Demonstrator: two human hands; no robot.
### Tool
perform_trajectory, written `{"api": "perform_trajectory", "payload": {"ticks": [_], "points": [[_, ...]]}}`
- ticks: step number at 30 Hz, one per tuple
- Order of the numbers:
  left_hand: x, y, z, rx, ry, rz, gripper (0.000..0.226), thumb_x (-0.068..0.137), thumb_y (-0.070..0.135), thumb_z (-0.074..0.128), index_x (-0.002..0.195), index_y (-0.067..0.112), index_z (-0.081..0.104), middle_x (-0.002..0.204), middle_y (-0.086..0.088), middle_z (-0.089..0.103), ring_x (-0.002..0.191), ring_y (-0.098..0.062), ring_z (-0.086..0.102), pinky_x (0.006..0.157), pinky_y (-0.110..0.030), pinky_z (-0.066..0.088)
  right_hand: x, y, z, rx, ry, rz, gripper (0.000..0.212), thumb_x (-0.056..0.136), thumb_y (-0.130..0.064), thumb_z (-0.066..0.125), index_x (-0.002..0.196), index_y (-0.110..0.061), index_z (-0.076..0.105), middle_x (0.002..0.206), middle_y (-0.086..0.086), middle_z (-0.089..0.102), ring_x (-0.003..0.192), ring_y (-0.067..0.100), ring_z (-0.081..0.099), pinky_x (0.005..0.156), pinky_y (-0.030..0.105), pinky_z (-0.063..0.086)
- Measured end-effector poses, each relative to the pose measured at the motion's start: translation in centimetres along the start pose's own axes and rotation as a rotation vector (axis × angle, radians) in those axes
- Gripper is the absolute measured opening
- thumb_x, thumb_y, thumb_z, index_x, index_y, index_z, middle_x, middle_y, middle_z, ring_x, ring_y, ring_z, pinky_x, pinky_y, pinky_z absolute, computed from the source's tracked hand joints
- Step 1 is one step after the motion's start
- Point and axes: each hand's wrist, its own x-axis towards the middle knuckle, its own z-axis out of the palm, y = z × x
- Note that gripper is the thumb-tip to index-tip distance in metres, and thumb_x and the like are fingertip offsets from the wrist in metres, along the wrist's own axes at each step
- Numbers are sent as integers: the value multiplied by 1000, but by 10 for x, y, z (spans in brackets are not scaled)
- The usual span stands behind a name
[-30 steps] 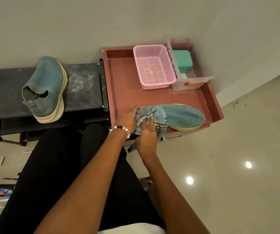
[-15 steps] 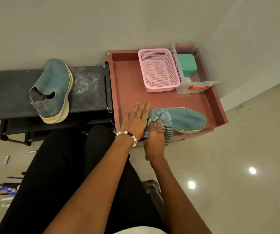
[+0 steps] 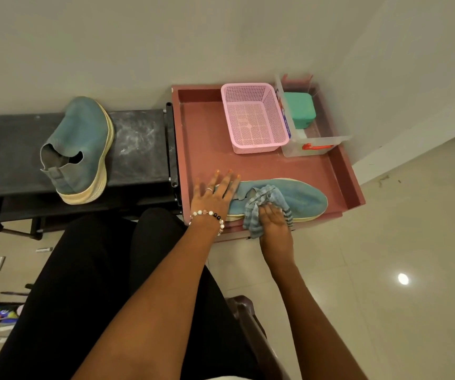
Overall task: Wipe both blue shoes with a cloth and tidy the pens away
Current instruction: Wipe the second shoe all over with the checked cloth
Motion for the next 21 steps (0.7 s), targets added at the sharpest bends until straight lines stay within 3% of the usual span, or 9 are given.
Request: {"api": "perform_trajectory", "payload": {"ticks": [3,5,7,9,11,13,15,17,21], "points": [[3,-2,5,-78,7,1,81,97,1,36,149,27,-21,160,5,-16,148,-24,-6,119,-49,14,4,-1,1,-12,5,39,43,70,2,49,110,6,65,110,23,66,103,41,63,93,47,41],[5,-1,9,-119,26,13,81,96,0,37,150,22,-19,161,1,-15,148,-28,-4,118,-45,18,7,-8,2,0,-40,98,50,68,11,64,117,5,61,120,23,61,116,38,56,101,40,41],[7,-1,14,-121,33,32,85,93,-2,42,150,16,-19,160,-3,-15,147,-33,-7,117,-44,22,13,-29,5,27,-55,202,51,76,7,64,126,4,54,134,23,51,132,34,40,108,35,34],[10,-2,15,-120,8,47,88,93,2,48,150,12,-18,160,-5,-17,146,-37,-12,116,-46,23,19,-57,15,133,-58,249,43,78,5,62,120,8,57,131,27,52,129,38,43,104,40,40],[12,-4,16,-161,-34,61,85,95,11,48,151,12,-16,160,-3,-18,145,-37,-15,117,-47,21,22,-78,19,287,-5,227,28,77,2,56,103,9,63,114,28,61,111,41,56,92,43,50],[12,-4,15,-153,-41,80,86,94,10,49,151,11,-16,159,-3,-19,145,-38,-16,117,-47,20,18,-71,19,370,-50,181,32,68,2,58,99,8,64,109,25,62,107,39,58,94,39,49],[9,-4,14,-139,-19,91,94,89,2,53,150,10,-19,159,-3,-21,145,-38,-16,118,-46,19,12,-44,12,279,-143,24,55,54,11,71,108,5,64,115,22,62,114,36,56,102,34,39],[6,-3,13,-165,14,80,94,89,-2,50,150,14,-19,159,1,-22,146,-34,-16,119,-47,14,13,-16,6,106,-195,-149,75,42,11,82,113,1,64,116,19,64,113,34,59,103,37,33],[0,-2,11,-143,54,63,88,92,-3,45,151,18,-18,159,4,-22,146,-29,-17,119,-48,7,22,0,2,-66,-112,-196,72,39,9,81,109,-1,67,108,15,69,105,30,64,103,52,32]]}}
